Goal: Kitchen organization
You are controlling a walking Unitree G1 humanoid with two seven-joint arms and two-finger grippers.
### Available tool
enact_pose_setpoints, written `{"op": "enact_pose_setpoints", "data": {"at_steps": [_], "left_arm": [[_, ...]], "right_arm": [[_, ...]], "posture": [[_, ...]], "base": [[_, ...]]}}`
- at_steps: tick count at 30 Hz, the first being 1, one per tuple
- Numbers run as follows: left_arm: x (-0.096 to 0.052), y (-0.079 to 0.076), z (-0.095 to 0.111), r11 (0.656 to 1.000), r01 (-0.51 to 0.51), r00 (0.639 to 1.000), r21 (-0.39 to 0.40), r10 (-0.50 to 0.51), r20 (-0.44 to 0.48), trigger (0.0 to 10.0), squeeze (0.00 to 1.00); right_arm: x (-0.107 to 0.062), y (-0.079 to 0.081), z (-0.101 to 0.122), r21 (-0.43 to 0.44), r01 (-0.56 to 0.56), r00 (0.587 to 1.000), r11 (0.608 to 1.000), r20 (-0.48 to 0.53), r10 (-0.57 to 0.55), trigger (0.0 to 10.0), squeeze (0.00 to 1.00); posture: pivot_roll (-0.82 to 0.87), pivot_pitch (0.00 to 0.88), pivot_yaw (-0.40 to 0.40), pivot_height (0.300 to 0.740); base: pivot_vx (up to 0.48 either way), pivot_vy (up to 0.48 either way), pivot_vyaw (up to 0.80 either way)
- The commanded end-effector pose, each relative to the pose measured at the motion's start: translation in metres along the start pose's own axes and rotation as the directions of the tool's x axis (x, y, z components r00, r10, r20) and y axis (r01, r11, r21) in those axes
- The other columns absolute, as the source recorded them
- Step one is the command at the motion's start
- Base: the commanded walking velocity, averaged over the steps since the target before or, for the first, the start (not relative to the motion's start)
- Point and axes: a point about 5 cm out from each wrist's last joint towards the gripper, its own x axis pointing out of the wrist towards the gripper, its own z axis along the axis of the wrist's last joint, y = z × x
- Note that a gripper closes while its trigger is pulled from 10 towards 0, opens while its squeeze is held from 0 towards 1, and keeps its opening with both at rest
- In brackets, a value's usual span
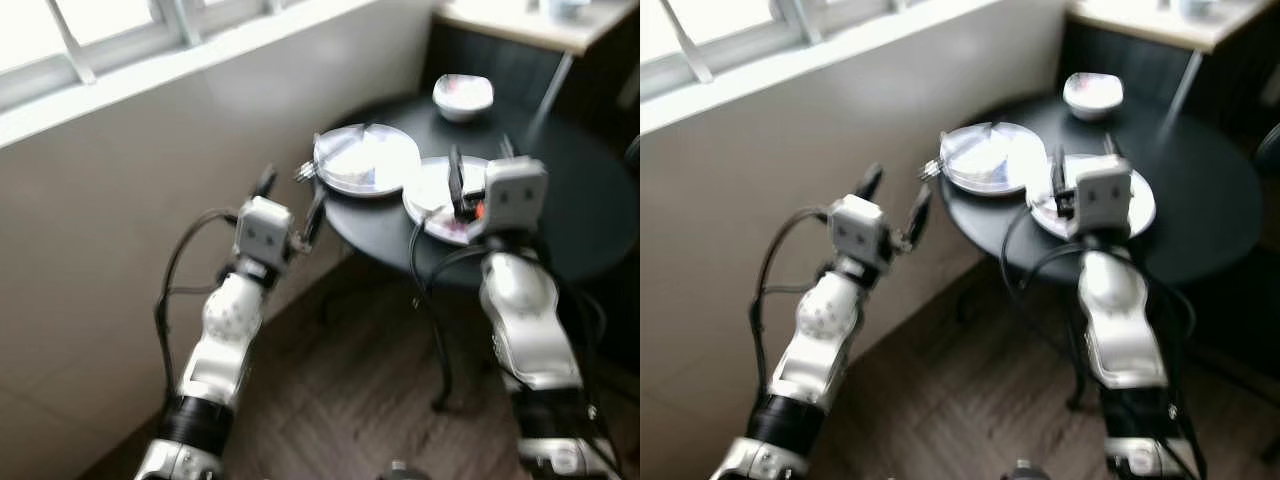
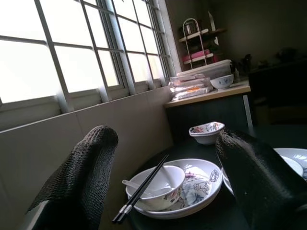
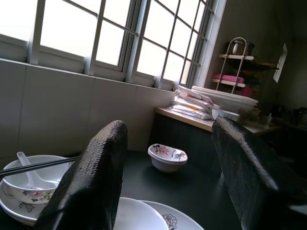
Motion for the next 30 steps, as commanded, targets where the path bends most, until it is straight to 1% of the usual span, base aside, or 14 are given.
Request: {"op": "enact_pose_setpoints", "data": {"at_steps": [1, 6, 9, 13, 15, 18, 21, 23, 30], "left_arm": [[-0.0029, 0.0054, -0.0025, 1.0, -0.009, 1.0, 0.018, 0.01, -0.017, 10.0, 0.0], [-0.0028, 0.0051, -0.0027, 1.0, -0.012, 1.0, 0.015, 0.012, -0.019, 10.0, 0.0], [-0.0028, 0.0056, -0.0025, 1.0, -0.029, 1.0, -0.003, 0.029, -0.013, 10.0, 0.0], [-0.0026, 0.0065, -0.0033, 1.0, -0.024, 0.999, 0.017, 0.025, -0.02, 10.0, 0.0], [-0.0026, 0.0064, -0.0035, 1.0, -0.024, 0.999, 0.015, 0.024, -0.021, 10.0, 0.0], [-0.0034, 0.0072, -0.0074, 0.999, -0.028, 0.998, 0.032, 0.03, -0.047, 10.0, 0.0], [-0.0037, 0.0071, -0.0081, 0.999, -0.031, 0.998, 0.036, 0.033, -0.053, 10.0, 0.0], [-0.0037, 0.0066, -0.0083, 0.999, -0.028, 0.998, 0.037, 0.03, -0.054, 10.0, 0.0], [-0.004, 0.0054, -0.0075, 0.999, -0.023, 0.999, 0.031, 0.024, -0.047, 10.0, 0.0]], "right_arm": [[0.0005, 0.0073, 0.0024, 0.0, -0.018, 1.0, 1.0, 0.009, 0.018, 10.0, 0.0], [0.0011, 0.0065, 0.0017, -0.001, -0.016, 1.0, 1.0, 0.004, 0.016, 10.0, 0.0], [0.0011, 0.0064, 0.001, -0.002, -0.015, 1.0, 1.0, 0.0, 0.015, 10.0, 0.0], [0.001, 0.0069, -0.0009, -0.052, -0.02, 1.0, 0.998, -0.012, 0.019, 10.0, 0.0], [0.001, 0.0071, -0.0014, -0.049, -0.021, 1.0, 0.999, -0.016, 0.02, 10.0, 0.0], [0.001, 0.0082, -0.0026, -0.056, -0.024, 1.0, 0.998, -0.021, 0.023, 10.0, 0.0], [0.0008, 0.0072, -0.0021, -0.04, -0.017, 1.0, 0.999, -0.018, 0.017, 10.0, 0.0], [0.0011, 0.0057, -0.0032, -0.024, -0.008, 1.0, 1.0, -0.027, 0.007, 10.0, 0.0], [0.0014, 0.0049, -0.0049, -0.029, -0.002, 0.999, 1.0, -0.037, 0.001, 10.0, 0.0]], "posture": [[-0.18, 0.0, 0.052, 0.74], [-0.18, 0.0, 0.051, 0.74], [-0.18, 0.0, 0.05, 0.74], [-0.18, 0.0, 0.05, 0.74], [-0.18, 0.0, 0.049, 0.74], [-0.18, 0.0, 0.049, 0.74], [-0.18, 0.0, 0.046, 0.74], [-0.18, 0.0, 0.045, 0.74], [-0.18, 0.0, 0.044, 0.74]], "base": [[0.0, -0.48, 0.0], [0.0, -0.48, 0.0], [0.0, 0.0, 0.0], [0.0, 0.0, 0.0], [0.0, 0.0, 0.0], [0.0, 0.0, 0.8], [0.274, 0.0, 0.8], [0.48, 0.0, 0.0], [0.437, 0.0, 0.0]]}}
